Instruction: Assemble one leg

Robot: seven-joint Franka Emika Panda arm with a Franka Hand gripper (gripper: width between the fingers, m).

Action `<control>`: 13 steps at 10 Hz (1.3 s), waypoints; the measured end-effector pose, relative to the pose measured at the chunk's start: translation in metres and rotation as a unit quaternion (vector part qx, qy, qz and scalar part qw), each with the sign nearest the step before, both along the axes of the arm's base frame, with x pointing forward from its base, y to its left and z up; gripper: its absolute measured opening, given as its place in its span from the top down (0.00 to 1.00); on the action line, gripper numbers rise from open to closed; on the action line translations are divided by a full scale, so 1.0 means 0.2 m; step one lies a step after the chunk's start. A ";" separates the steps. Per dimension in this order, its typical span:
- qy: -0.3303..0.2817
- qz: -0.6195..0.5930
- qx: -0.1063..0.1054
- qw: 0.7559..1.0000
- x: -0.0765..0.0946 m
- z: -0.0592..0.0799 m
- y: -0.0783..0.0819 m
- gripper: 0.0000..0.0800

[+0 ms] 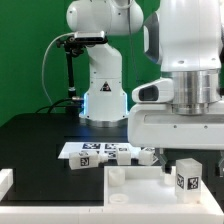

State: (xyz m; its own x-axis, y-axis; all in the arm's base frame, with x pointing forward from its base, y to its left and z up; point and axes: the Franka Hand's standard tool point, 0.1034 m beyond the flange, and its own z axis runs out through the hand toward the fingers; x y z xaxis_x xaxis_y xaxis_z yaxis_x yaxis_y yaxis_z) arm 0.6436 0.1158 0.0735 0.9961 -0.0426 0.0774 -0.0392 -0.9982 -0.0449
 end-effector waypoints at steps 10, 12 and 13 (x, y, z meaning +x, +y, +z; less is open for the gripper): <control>0.007 -0.239 0.017 0.971 0.01 -0.01 -0.02 0.64; 0.016 -0.402 0.020 0.915 0.00 0.00 -0.02 0.64; 0.018 -0.486 0.029 0.873 0.00 0.00 -0.03 0.64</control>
Offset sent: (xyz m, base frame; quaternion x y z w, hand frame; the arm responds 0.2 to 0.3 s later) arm 0.0000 0.0000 0.0000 0.0000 0.0000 0.0000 1.0000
